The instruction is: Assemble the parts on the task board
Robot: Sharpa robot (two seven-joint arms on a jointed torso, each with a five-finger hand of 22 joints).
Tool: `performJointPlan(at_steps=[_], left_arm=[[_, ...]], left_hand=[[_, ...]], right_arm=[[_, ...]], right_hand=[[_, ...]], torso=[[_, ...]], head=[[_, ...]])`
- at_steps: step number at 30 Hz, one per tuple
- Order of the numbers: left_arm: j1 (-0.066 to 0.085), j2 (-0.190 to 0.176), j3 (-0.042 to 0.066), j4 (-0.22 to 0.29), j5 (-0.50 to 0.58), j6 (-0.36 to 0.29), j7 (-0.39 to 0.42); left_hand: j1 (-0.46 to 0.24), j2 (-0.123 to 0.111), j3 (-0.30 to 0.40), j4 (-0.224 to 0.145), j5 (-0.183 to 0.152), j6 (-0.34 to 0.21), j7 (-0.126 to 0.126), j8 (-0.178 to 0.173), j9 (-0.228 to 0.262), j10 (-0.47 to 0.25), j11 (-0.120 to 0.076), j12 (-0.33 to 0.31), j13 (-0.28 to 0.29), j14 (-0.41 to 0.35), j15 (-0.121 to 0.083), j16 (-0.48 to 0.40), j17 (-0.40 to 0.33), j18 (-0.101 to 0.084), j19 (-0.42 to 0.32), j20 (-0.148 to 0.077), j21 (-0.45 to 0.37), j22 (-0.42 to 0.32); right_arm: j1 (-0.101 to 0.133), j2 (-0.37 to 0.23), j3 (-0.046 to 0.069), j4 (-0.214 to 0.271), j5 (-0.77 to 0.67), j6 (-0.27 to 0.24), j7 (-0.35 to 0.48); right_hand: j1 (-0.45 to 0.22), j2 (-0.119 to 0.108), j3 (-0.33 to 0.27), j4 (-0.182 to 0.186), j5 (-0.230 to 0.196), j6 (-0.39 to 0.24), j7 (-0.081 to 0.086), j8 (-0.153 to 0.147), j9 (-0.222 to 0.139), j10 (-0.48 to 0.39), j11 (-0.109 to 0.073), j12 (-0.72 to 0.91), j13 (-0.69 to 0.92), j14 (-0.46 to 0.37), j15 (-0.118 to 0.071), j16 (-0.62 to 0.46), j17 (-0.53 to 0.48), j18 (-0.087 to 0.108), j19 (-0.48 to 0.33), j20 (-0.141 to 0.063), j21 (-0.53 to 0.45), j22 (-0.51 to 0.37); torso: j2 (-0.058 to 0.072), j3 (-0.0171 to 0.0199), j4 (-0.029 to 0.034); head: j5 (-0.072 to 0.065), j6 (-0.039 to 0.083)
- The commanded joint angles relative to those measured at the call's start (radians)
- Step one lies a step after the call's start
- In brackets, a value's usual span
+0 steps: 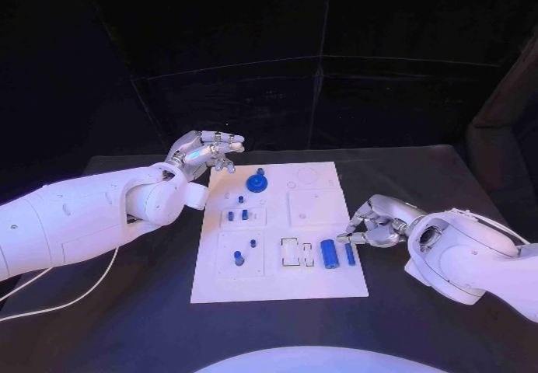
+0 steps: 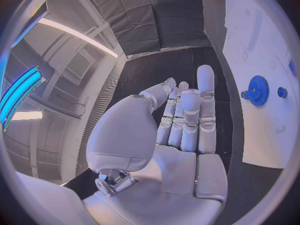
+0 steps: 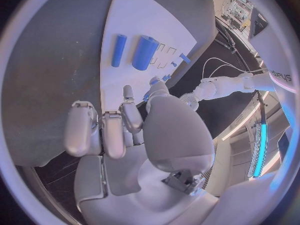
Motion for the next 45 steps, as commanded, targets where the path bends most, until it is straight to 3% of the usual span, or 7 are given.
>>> performJointPlan(at_steps=[1, 9, 14, 17, 24, 38, 45], left_arm=[[0.001, 0.000, 0.000, 0.002, -0.001, 0.013, 0.008], [0.001, 0.000, -0.001, 0.002, -0.001, 0.013, 0.006], [0.000, -0.001, -0.001, 0.002, -0.001, 0.013, 0.006], [0.000, -0.001, -0.001, 0.002, -0.001, 0.014, 0.006], [0.000, -0.003, -0.002, 0.002, -0.001, 0.014, 0.006], [0.000, -0.010, -0.002, 0.004, -0.001, 0.017, 0.009], [0.000, -0.015, -0.002, 0.005, -0.001, 0.017, 0.009]], left_hand=[[-0.001, -0.002, -0.002, -0.003, 0.005, 0.003, -0.001, 0.003, 0.001, -0.002, -0.004, 0.006, 0.001, -0.008, -0.001, 0.003, 0.000, 0.007, -0.002, 0.001, -0.004, -0.001], [-0.001, -0.002, -0.002, -0.003, 0.005, 0.003, -0.001, 0.003, 0.001, -0.002, -0.004, 0.006, 0.001, -0.008, -0.001, 0.003, -0.001, 0.007, -0.002, 0.001, -0.004, -0.001], [-0.001, -0.002, -0.002, -0.003, 0.005, 0.003, -0.001, 0.003, 0.001, -0.002, -0.004, 0.006, 0.001, -0.008, -0.001, 0.003, -0.001, 0.007, -0.002, 0.001, -0.004, -0.001], [-0.001, -0.002, -0.002, -0.003, 0.005, 0.003, -0.001, 0.003, 0.001, -0.002, -0.004, 0.006, 0.001, -0.008, -0.001, 0.003, -0.001, 0.007, -0.002, 0.001, -0.004, -0.001], [-0.001, -0.001, -0.002, -0.003, 0.005, 0.003, -0.001, 0.003, 0.001, -0.003, -0.004, 0.006, 0.001, -0.008, -0.001, 0.004, 0.000, 0.007, -0.002, 0.001, -0.004, -0.001], [-0.001, -0.001, -0.002, -0.003, 0.005, 0.003, -0.001, 0.003, 0.001, -0.003, -0.004, 0.007, 0.000, -0.008, -0.001, 0.004, -0.001, 0.007, -0.002, 0.001, -0.004, -0.001], [-0.001, -0.001, -0.002, -0.003, 0.005, 0.003, -0.001, 0.003, 0.001, -0.003, -0.004, 0.007, 0.000, -0.008, -0.001, 0.004, -0.001, 0.007, -0.002, 0.001, -0.004, -0.001]], right_arm=[[-0.011, 0.015, 0.000, 0.006, -0.067, 0.037, -0.072], [-0.040, 0.053, 0.000, -0.005, -0.113, 0.060, -0.092], [-0.049, 0.074, 0.000, -0.012, -0.140, 0.062, -0.097], [-0.052, 0.086, 0.000, -0.018, -0.150, 0.065, -0.100], [-0.057, 0.110, 0.000, -0.036, -0.171, 0.093, -0.125], [-0.080, 0.144, 0.000, -0.063, -0.234, 0.174, -0.163], [-0.083, 0.142, 0.000, -0.052, -0.249, 0.118, -0.164]], right_hand=[[-0.025, 0.004, -0.011, 0.003, 0.005, -0.006, -0.005, 0.007, 0.003, 0.008, -0.004, 0.012, 0.014, 0.058, -0.002, 0.008, 0.010, -0.012, 0.005, 0.001, 0.005, 0.003], [-0.020, 0.001, -0.013, 0.000, 0.006, -0.005, -0.006, 0.012, 0.006, 0.023, -0.004, 0.037, 0.048, 0.067, -0.002, 0.027, 0.055, -0.014, 0.009, 0.001, 0.010, 0.014], [-0.017, 0.001, -0.014, 0.000, 0.006, -0.006, -0.006, 0.013, 0.007, 0.028, -0.005, 0.045, 0.060, 0.069, -0.002, 0.034, 0.069, -0.015, 0.009, 0.000, 0.012, 0.016], [-0.016, 0.000, -0.015, 0.000, 0.006, -0.007, -0.006, 0.014, 0.008, 0.029, -0.004, 0.048, 0.064, 0.070, -0.002, 0.036, 0.073, -0.015, 0.010, 0.000, 0.012, 0.017], [-0.016, 0.000, -0.015, 0.001, 0.005, -0.007, -0.006, 0.014, 0.008, 0.030, -0.004, 0.050, 0.068, 0.071, -0.002, 0.038, 0.077, -0.016, 0.011, 0.000, 0.014, 0.020], [0.039, 0.058, -0.006, -0.011, 0.032, -0.013, -0.005, 0.028, 0.019, 0.023, -0.003, 0.050, 0.079, 0.070, 0.000, 0.042, 0.089, -0.017, 0.010, 0.002, 0.017, 0.028], [0.076, 0.086, 0.002, -0.020, 0.076, 0.004, -0.009, 0.038, 0.026, 0.026, -0.007, 0.053, 0.088, 0.072, -0.002, 0.048, 0.103, -0.019, 0.016, 0.001, 0.025, 0.043]], torso=[[0.000, -0.0015, -0.0005], [0.001, -0.0019, -0.0015], [0.001, -0.0022, -0.0031], [0.001, -0.0042, -0.0005], [0.001, -0.0041, 0.0005], [0.001, -0.0061, -0.0020], [-0.001, -0.0050, -0.0014]], head=[[-0.001, -0.002], [0.007, -0.007], [0.011, -0.009], [0.008, -0.010], [0.010, -0.012], [0.020, -0.023], [0.022, -0.026]])
